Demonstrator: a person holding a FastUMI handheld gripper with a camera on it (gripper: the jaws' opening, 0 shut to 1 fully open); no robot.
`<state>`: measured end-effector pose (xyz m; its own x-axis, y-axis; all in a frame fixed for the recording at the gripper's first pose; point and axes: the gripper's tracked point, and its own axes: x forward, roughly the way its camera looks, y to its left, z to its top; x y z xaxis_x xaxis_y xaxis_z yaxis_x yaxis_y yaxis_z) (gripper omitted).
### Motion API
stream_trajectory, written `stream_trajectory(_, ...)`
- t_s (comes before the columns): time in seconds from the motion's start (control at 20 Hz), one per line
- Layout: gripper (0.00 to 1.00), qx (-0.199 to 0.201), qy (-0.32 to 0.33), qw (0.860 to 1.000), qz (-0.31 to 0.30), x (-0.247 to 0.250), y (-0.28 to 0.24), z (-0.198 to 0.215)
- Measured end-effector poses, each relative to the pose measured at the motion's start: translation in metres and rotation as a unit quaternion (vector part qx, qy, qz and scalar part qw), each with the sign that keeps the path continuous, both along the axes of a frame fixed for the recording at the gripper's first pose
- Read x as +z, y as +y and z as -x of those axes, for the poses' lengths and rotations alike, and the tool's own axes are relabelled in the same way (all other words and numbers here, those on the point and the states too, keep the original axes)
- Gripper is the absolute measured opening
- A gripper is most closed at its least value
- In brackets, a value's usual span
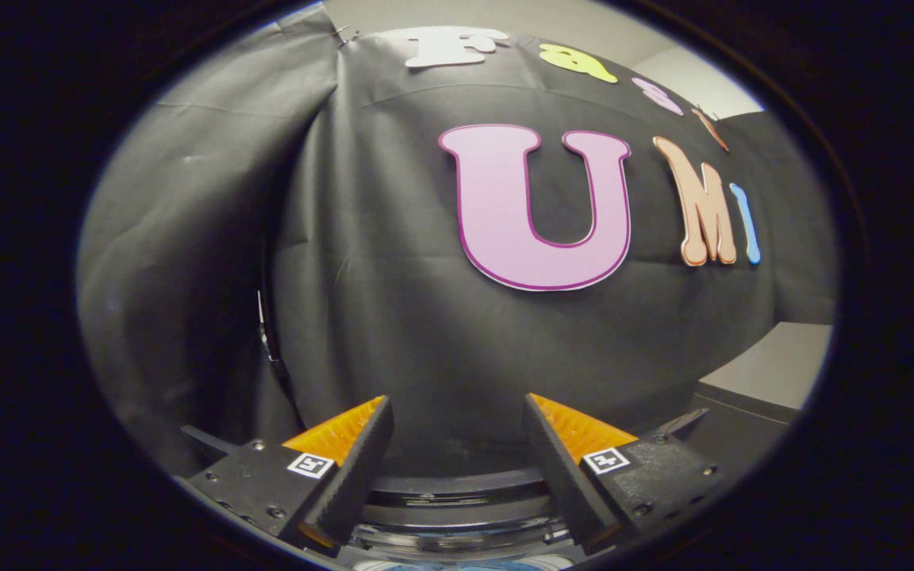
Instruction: Put the clothes into the washing machine and then close the washing machine lid.
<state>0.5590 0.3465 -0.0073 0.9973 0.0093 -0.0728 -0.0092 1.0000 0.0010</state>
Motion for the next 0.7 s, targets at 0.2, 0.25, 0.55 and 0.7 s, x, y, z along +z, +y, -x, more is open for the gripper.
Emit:
stream_trajectory(0.2, 0.98, 0.003, 0.015, 1.000, 0.003, 0.004, -0.002, 0.000)
stream_trajectory(0.25, 0.98, 0.003, 0.019, 1.000, 0.002, 0.003, -0.002, 0.000)
stream_trajectory(0.55, 0.99, 0.004, 0.018, 1.000, 0.003, 0.012, -0.003, 0.003)
stream_trajectory(0.7, 0.99, 0.002, 0.012, 1.000, 0.003, 0.004, -0.002, -0.002)
